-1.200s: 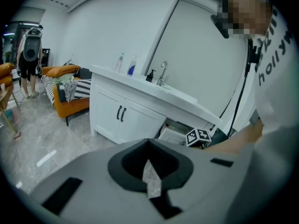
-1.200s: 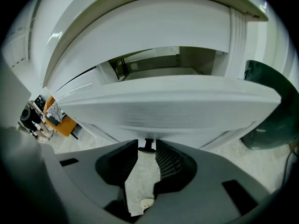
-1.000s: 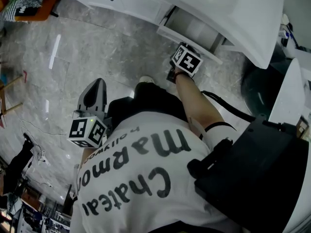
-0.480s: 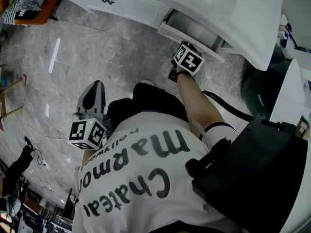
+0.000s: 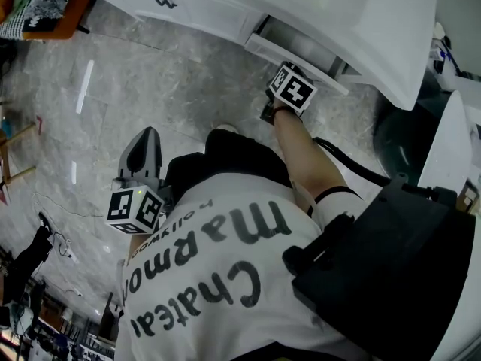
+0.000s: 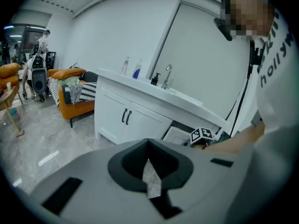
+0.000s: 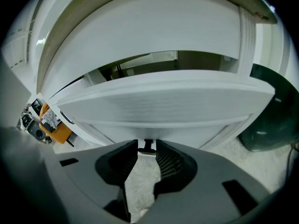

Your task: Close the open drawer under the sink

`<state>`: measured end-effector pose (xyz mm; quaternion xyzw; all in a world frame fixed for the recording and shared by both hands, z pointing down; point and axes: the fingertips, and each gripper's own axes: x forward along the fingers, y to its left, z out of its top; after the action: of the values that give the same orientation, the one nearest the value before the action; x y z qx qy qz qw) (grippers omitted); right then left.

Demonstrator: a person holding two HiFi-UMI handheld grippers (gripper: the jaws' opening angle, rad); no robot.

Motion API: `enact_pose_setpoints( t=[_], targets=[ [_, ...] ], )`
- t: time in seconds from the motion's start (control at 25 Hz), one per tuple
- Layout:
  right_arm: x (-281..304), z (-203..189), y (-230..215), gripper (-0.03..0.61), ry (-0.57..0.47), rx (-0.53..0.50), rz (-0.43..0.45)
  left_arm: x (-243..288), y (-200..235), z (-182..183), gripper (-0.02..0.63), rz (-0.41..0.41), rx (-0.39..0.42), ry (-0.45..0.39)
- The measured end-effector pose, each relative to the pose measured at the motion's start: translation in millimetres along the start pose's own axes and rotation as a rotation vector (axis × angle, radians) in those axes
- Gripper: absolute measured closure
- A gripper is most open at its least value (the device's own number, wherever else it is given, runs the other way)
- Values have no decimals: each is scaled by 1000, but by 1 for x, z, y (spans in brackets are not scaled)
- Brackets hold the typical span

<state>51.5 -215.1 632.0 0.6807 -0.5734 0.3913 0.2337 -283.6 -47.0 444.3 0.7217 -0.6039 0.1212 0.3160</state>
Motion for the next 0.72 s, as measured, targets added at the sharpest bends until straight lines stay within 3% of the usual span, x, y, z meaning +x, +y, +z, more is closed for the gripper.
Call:
enact_pose_setpoints(
  t=[0.72],
  targets=[
    [5, 4, 0, 449, -28, 4, -4, -4, 4, -8, 604, 17, 2, 35]
  ],
)
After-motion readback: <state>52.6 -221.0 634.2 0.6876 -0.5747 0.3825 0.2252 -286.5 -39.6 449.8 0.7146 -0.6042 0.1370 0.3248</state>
